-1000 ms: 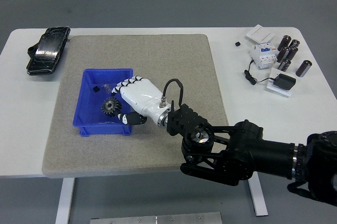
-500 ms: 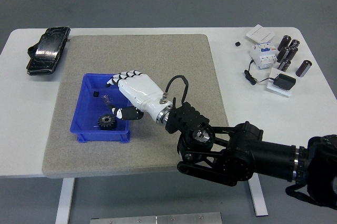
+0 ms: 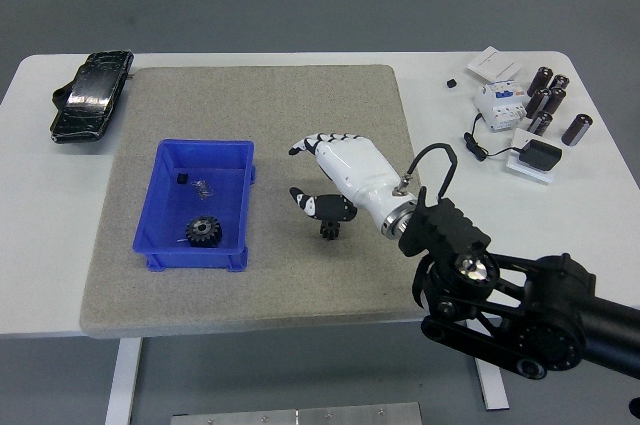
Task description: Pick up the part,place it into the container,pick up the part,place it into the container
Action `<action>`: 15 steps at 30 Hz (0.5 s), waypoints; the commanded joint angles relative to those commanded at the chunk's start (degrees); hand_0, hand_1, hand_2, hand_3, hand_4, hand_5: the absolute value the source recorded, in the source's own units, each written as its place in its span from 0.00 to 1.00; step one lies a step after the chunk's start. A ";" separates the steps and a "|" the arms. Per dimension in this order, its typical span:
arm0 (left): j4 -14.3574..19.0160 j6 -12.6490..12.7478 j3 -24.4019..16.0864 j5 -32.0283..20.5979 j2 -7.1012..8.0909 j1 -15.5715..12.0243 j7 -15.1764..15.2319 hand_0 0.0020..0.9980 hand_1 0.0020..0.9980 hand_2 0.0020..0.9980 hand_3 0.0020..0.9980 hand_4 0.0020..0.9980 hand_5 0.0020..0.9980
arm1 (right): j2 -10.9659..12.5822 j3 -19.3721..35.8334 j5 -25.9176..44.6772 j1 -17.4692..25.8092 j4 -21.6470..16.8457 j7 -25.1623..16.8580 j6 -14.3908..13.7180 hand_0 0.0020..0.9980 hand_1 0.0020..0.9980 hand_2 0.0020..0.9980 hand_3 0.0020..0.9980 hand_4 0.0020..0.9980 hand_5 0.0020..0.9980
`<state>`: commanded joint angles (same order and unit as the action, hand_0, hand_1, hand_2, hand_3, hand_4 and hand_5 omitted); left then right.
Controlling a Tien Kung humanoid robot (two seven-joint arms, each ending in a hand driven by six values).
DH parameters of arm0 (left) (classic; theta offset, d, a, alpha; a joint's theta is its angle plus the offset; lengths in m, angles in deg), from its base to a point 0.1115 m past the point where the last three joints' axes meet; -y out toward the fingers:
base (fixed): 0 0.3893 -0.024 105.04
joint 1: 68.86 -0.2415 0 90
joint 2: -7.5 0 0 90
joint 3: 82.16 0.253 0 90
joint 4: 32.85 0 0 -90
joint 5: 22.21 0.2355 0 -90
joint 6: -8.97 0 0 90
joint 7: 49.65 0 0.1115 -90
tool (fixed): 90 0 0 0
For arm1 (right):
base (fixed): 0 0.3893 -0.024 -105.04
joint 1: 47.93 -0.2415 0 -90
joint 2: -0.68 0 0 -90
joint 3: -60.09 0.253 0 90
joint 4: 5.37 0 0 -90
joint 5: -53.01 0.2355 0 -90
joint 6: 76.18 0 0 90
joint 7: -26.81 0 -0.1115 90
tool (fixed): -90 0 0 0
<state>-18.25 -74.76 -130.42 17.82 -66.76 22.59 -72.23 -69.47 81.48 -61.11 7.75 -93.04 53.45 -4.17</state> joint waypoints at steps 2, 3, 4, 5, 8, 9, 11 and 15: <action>-0.02 -0.01 0.07 -0.07 -0.01 0.05 0.06 0.68 0.64 0.60 0.58 0.62 0.25 | 1.97 -0.60 -0.35 1.73 -0.68 0.04 -0.10 0.57 0.71 0.80 0.77 0.69 0.41; -0.03 -0.01 0.10 -0.09 -0.01 0.07 0.09 0.68 0.64 0.60 0.58 0.62 0.25 | 2.54 -0.87 -0.42 2.45 -0.65 0.01 -0.20 0.57 0.71 0.80 0.77 0.69 0.41; -0.03 -0.02 0.13 -0.09 -0.02 0.09 0.11 0.68 0.64 0.60 0.58 0.62 0.25 | 2.80 -1.17 -0.41 3.08 -0.35 -0.10 -0.36 0.57 0.71 0.80 0.77 0.69 0.41; -0.03 -0.02 0.10 -0.03 -0.02 0.11 0.10 0.68 0.64 0.60 0.58 0.62 0.25 | 2.84 -1.41 -0.37 3.47 0.07 -0.24 -0.55 0.57 0.71 0.80 0.77 0.69 0.41; -0.01 -0.04 -0.08 0.26 -0.01 0.11 0.00 0.68 0.63 0.60 0.58 0.61 0.25 | 2.46 -2.15 0.11 4.12 2.14 -0.89 -1.15 0.51 0.68 0.79 0.77 0.70 0.41; 0.00 -0.06 -0.15 0.38 0.01 0.09 -0.05 0.68 0.63 0.60 0.58 0.61 0.25 | 2.22 -2.38 0.35 4.17 2.98 -1.10 -1.28 0.51 0.68 0.79 0.77 0.70 0.41; 0.01 -0.08 -0.28 0.58 0.04 0.06 -0.13 0.68 0.63 0.60 0.58 0.61 0.25 | 1.89 -2.71 0.81 4.17 4.13 -1.43 -1.47 0.51 0.68 0.79 0.77 0.70 0.41; 0.03 -0.08 -0.39 0.76 0.14 0.03 -0.23 0.68 0.63 0.60 0.58 0.61 0.24 | 1.06 -3.74 1.92 3.62 6.41 -2.07 -1.84 0.50 0.66 0.78 0.76 0.71 0.41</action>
<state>-18.22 -74.84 -130.81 18.58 -66.62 22.62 -72.46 -68.41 77.73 -59.19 11.37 -86.62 51.38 -6.01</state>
